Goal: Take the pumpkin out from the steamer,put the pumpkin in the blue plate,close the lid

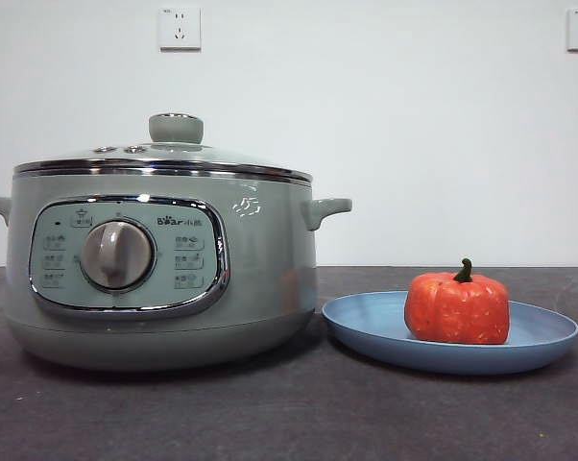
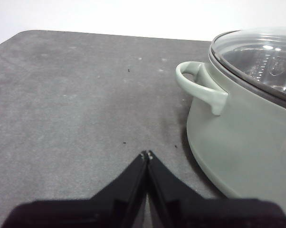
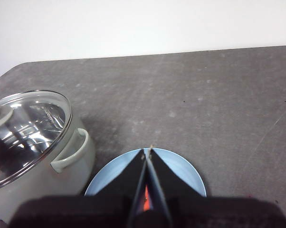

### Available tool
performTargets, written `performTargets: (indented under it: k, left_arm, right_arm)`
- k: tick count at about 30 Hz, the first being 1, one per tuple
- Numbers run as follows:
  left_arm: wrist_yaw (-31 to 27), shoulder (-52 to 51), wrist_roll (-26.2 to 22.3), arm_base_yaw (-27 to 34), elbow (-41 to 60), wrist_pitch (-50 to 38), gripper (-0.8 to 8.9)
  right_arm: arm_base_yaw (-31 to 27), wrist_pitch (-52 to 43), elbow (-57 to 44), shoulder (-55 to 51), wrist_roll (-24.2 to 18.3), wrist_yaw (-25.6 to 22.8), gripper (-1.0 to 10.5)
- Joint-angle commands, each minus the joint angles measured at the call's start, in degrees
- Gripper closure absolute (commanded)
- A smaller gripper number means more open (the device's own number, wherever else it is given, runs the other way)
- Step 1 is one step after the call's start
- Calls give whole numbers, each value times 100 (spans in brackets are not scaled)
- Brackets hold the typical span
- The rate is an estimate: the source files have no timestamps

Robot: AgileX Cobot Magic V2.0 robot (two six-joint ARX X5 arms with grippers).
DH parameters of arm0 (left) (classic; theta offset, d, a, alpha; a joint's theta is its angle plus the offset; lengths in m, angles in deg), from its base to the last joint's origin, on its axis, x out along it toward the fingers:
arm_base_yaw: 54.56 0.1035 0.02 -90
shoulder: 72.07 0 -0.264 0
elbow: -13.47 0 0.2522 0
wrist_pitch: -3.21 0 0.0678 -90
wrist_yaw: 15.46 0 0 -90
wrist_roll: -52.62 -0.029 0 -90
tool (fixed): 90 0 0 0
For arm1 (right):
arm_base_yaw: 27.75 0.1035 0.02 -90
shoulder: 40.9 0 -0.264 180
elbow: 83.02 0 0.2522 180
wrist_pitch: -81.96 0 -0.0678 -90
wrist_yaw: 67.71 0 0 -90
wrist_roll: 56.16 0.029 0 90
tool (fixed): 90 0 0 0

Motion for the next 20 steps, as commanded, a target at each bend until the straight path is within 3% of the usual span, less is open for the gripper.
performTargets:
  k: [1,2,4,9,11,17,20]
  left_arm:
    - [4,-15,39,13,90,-13,817]
    - [4,-15,39,13,90,-13,817]
    - [4,-15,39,13,90,-13,817]
    - [2,-15,39,13,90,-13,817]
    - [2,-15,39,13,90,-13,817]
    - [2,-15,39,13,90,-13,817]
    - [2,-15,39,13,90,-13,817]
  right_arm:
    - [-2,-22,-44,-9,55,-20,962]
    - [-2,-22,-44,-9,-15,-24,962]
    - [0,-4,-44,-22,-673,-35,962]
    - [-400,195,-339,-621,-1314,31,962]
    - [-804,7,-710,-953,-1268,160,963]
    - [-2234,-730,-2059,-1897,-1104,1679,962]
    - [-2483,-909,-2514,-2162,-1069,1825,962]
